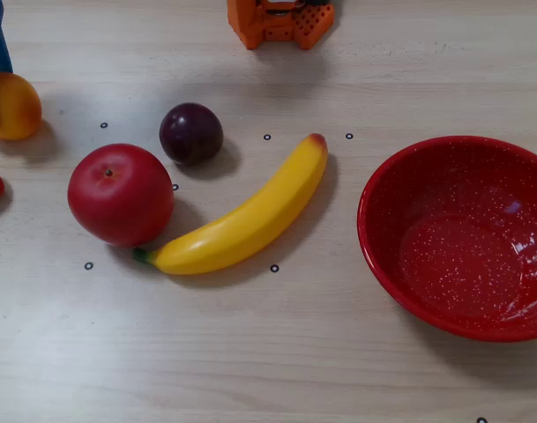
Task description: Put the peach in the red bowl.
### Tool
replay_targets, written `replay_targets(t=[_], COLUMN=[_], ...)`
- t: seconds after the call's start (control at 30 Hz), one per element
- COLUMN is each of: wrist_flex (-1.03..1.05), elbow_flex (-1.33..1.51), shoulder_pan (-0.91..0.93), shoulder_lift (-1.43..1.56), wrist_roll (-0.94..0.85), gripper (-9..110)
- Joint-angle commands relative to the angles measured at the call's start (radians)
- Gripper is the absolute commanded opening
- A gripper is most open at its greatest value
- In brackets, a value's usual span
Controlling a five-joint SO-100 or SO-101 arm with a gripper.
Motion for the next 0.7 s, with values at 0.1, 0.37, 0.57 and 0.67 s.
replay_targets(t=[0.1,0.37,0.57,0.67], wrist_flex=[-0.005,-0.089,-0.135,-0.149], elbow_flex=[-0.028,0.029,0.032,0.037], shoulder_pan=[0.021,0.038,0.046,0.046], shoulder_lift=[0.021,-0.003,-0.009,-0.009], wrist_roll=[0.046,0.037,0.029,0.044], gripper=[43,42,37,30])
